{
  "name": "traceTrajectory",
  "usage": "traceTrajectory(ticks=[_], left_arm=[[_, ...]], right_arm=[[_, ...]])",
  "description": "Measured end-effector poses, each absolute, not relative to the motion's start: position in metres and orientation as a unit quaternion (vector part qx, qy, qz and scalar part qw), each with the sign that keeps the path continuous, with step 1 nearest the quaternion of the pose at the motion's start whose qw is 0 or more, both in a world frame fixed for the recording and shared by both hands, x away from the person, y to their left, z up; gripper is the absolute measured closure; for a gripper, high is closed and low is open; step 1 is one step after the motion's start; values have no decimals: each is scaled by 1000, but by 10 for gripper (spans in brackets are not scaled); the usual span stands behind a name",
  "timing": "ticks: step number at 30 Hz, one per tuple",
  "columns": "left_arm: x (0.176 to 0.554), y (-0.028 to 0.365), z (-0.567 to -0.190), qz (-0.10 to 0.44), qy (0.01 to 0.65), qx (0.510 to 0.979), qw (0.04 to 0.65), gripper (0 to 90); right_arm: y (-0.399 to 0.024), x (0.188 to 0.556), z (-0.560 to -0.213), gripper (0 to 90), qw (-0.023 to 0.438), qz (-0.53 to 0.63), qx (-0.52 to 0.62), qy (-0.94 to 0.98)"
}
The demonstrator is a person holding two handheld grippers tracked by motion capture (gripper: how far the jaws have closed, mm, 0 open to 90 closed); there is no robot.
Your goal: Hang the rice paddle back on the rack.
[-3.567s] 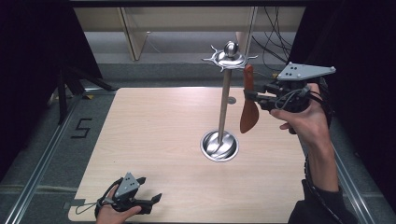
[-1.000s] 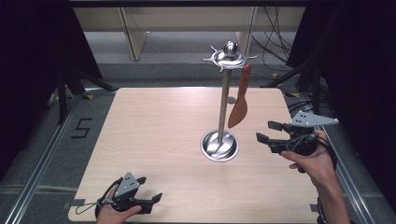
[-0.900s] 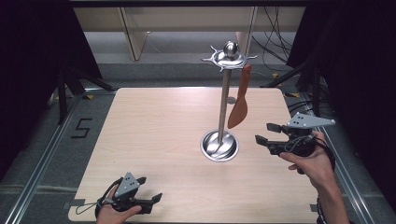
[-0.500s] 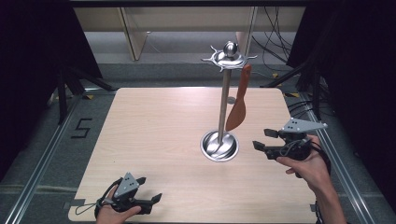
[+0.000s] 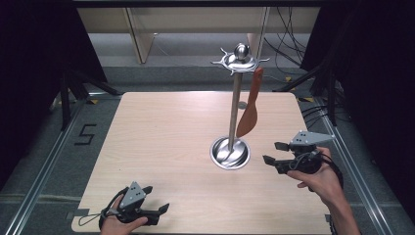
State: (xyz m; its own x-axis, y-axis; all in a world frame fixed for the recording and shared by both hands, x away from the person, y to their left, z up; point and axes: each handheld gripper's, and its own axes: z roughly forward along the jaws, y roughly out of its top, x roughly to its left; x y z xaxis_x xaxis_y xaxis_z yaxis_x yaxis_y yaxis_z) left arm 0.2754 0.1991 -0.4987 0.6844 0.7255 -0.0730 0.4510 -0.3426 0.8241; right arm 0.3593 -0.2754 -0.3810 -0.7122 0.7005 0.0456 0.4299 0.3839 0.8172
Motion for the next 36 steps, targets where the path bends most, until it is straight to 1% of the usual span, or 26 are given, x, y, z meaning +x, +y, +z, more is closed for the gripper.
traceTrajectory(ticks=[2,3,6,8,14,15,16,17,18,19,20,23,24,26,27,28,29,31,34,35,36], left_arm=[[276,200,-499,159,363,806,439,153],[276,201,-498,159,358,812,432,153],[277,201,-498,158,359,812,433,153],[276,199,-499,156,368,802,444,153],[276,200,-499,158,365,803,443,153],[276,199,-499,157,366,803,443,153],[276,199,-499,157,368,803,443,153],[276,199,-499,157,368,803,443,153],[276,199,-499,157,367,803,443,153],[276,200,-498,158,362,809,436,154],[276,201,-498,158,358,813,431,153],[275,199,-499,154,373,801,443,154],[274,198,-499,152,379,798,444,153],[275,198,-499,153,376,799,443,153],[276,199,-499,158,367,803,442,153],[276,199,-499,157,368,803,443,153],[276,200,-499,160,363,806,439,154],[276,199,-499,157,366,804,441,153],[275,199,-499,157,368,803,442,153],[275,199,-499,157,368,803,442,153],[275,199,-499,156,369,802,442,153]], right_arm=[[-278,361,-383,334,167,432,333,821],[-277,359,-384,333,154,436,348,815],[-279,360,-385,329,160,432,342,819],[-279,359,-388,328,156,431,343,820],[-278,354,-395,320,143,424,354,821],[-279,356,-398,320,155,430,344,820],[-279,353,-402,317,140,422,354,823],[-279,353,-402,317,140,422,354,823],[-281,355,-403,316,150,420,344,826],[-281,353,-406,316,139,419,357,823],[-282,354,-408,315,142,421,351,825],[-286,353,-412,314,147,417,352,825],[-288,352,-412,313,136,413,362,824],[-287,351,-414,312,138,417,365,821],[-289,352,-414,312,147,416,355,824],[-289,350,-415,312,134,414,364,823],[-290,351,-415,312,143,412,355,827],[-289,348,-420,311,130,415,369,821],[-290,347,-423,310,135,415,365,823],[-290,344,-423,310,120,406,380,822],[-290,344,-423,310,120,406,380,822]])
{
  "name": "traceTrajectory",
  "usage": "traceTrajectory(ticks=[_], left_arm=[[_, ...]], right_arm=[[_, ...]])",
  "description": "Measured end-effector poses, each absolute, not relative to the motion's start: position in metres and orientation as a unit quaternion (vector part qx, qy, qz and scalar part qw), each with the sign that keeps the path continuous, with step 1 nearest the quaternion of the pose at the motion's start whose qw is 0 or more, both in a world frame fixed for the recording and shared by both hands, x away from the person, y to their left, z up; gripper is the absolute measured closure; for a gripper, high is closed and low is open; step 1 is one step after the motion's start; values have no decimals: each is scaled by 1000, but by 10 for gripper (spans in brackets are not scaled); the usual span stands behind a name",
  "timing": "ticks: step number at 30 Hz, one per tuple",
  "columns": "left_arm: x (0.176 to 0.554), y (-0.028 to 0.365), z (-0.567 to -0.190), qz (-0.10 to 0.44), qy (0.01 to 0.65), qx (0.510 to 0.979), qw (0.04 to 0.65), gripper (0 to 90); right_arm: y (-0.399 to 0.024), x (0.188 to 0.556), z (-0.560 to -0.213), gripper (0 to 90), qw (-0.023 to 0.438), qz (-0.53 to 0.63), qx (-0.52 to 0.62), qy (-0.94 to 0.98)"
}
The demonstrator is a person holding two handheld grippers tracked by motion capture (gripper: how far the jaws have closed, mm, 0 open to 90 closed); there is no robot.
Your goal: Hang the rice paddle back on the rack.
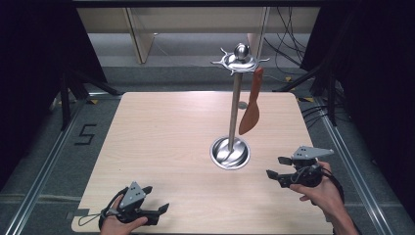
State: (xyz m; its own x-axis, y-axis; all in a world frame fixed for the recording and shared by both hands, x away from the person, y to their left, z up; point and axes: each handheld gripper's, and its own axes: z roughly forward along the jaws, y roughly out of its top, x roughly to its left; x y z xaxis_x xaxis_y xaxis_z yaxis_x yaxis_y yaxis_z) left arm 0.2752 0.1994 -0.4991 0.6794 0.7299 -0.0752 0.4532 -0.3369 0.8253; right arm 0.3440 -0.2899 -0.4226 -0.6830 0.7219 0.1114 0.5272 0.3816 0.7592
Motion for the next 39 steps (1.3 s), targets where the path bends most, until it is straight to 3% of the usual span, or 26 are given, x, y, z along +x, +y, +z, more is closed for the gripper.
traceTrajectory(ticks=[2,24,29,37,39], left_arm=[[276,200,-499,158,364,806,439,154],[275,198,-500,153,371,800,445,153],[275,198,-500,149,374,803,439,153],[276,198,-500,154,367,805,440,153],[276,198,-500,154,367,806,439,153]], right_arm=[[-292,345,-425,308,135,407,364,827],[-291,318,-456,289,101,405,392,819],[-293,317,-457,280,112,398,379,828],[-289,310,-459,277,86,405,383,826],[-291,308,-460,278,103,400,384,826]])
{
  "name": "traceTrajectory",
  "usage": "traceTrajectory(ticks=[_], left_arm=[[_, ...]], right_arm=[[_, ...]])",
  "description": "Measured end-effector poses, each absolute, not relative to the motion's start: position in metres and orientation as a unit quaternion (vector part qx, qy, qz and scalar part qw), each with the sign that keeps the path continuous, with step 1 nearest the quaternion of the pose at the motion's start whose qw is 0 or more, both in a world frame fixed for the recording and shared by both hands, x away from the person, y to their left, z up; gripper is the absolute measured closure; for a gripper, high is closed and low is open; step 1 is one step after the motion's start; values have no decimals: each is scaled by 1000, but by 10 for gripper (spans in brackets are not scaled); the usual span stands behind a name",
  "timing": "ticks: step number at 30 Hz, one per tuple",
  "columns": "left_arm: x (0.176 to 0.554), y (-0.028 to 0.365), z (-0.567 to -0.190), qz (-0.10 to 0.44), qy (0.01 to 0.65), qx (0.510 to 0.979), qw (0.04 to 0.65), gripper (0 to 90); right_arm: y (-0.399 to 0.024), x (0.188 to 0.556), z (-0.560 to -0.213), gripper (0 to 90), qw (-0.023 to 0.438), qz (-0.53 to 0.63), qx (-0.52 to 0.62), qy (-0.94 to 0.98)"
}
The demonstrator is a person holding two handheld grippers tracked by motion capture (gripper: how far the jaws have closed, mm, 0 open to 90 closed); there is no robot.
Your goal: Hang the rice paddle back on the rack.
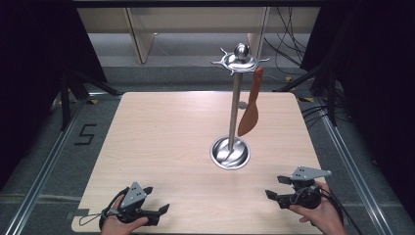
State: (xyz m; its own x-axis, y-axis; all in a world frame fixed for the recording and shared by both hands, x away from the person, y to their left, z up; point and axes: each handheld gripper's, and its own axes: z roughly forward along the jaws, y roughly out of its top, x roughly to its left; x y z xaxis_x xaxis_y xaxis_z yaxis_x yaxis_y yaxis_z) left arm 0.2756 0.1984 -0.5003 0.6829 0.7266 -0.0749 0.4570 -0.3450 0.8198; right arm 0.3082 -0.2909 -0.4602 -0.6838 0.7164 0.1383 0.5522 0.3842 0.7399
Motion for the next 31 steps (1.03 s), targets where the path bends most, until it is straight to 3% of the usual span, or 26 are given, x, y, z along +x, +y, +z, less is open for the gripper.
traceTrajectory(ticks=[31], left_arm=[[275,197,-500,154,372,800,445,153]], right_arm=[[-296,296,-472,274,88,394,388,829]])
